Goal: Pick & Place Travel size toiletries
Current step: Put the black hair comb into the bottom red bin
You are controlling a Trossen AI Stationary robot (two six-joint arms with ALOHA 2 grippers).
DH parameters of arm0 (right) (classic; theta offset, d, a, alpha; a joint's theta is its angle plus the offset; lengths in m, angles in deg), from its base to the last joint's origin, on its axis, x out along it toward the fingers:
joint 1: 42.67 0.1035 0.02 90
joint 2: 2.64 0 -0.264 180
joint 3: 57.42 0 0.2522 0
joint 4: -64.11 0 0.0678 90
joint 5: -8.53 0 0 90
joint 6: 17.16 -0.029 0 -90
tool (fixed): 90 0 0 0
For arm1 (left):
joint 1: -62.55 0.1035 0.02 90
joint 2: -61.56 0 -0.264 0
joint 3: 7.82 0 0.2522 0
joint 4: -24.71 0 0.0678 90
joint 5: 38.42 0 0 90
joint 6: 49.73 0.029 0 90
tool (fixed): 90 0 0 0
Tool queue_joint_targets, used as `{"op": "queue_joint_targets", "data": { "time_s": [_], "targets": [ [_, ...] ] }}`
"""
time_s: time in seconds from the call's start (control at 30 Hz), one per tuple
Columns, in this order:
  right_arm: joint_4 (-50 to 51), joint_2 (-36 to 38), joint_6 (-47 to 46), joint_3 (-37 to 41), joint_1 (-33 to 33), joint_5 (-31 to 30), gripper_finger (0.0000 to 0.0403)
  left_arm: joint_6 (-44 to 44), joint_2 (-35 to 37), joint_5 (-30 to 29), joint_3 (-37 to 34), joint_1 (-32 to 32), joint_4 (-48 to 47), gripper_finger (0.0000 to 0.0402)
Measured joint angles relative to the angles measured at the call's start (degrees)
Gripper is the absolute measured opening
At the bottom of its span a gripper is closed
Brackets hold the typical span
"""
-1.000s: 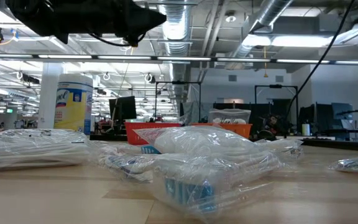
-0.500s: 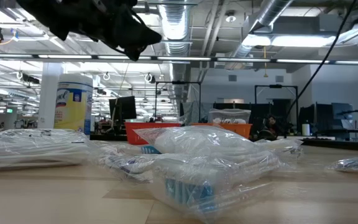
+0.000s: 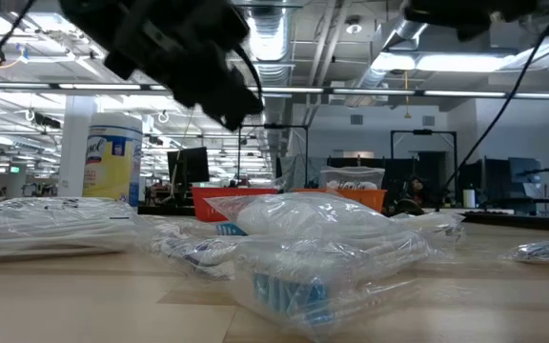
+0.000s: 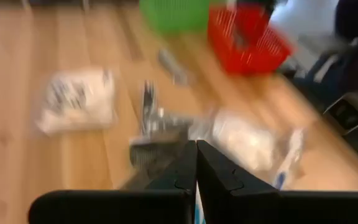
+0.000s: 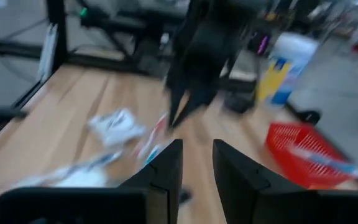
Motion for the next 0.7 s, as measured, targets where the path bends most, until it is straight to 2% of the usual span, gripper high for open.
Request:
{"op": "queue_joint_targets", "data": {
  "time_s": [0.13,0.3,0.47,0.7],
  "targets": [
    [-5.9,-1.8,5.4,0.3,-3.6,0.1,0.0081,-1.4,-7.6,-0.3,6.6,0.0,-7.9,0.0001],
    [-5.4,-4.1,5.4,0.4,-7.8,-0.1,0.0081,-1.6,-13.2,-3.6,11.0,0.0,-10.0,0.0001],
    [-4.1,-7.2,4.6,0.4,-11.7,-0.1,0.0081,-2.7,-15.4,-4.4,12.2,0.0,-11.0,0.0001],
    [-4.6,-11.3,3.7,0.4,-14.8,-0.1,0.0081,-3.3,-15.7,-9.2,12.2,0.1,-14.1,0.0001]
  ]
}}
